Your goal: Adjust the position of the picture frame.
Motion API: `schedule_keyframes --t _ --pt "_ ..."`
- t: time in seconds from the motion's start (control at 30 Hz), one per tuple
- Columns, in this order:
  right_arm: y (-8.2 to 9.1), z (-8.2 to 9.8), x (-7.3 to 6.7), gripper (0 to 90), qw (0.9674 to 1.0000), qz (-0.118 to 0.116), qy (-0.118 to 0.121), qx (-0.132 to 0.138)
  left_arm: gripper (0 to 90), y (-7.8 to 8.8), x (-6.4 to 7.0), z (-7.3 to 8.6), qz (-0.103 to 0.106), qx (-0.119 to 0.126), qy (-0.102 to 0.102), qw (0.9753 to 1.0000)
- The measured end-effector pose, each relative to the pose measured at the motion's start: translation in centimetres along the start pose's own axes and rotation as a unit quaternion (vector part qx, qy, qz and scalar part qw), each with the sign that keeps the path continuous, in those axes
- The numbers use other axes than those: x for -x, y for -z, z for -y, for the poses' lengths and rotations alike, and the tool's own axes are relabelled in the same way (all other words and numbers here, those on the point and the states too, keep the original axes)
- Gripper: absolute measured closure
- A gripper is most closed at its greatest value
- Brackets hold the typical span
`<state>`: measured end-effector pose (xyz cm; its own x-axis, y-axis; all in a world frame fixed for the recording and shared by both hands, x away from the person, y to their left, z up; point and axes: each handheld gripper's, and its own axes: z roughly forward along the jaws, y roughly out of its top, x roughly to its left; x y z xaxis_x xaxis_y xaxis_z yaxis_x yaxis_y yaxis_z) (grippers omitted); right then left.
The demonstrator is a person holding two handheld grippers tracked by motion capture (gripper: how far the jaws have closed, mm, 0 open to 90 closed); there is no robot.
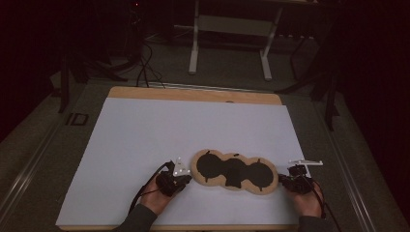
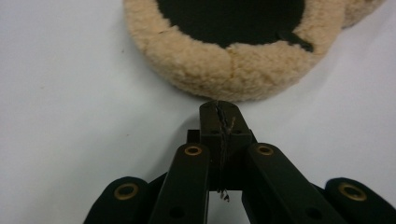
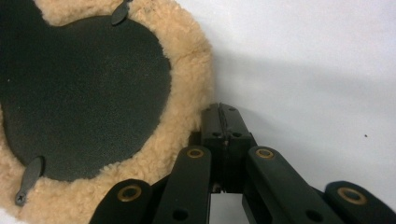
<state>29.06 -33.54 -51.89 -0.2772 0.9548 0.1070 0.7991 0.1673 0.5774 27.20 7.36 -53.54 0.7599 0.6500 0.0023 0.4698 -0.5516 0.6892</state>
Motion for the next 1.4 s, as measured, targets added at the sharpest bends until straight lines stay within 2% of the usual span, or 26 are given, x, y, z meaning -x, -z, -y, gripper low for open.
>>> schedule_keyframes --t 0.83,1.4 --pt "-1.0 -0.7 -0.3 90.0 0.9995 -0.008 -0.026 0.018 90.0 -0.1 0.3 0.0 -0.001 0.001 -0.002 1.0000" --pt "-1.5 -1.3 -0.4 90.0 0.9993 -0.006 -0.028 0.023 90.0 0.0 0.2 0.0 -0.009 0.000 -0.001 1.0000"
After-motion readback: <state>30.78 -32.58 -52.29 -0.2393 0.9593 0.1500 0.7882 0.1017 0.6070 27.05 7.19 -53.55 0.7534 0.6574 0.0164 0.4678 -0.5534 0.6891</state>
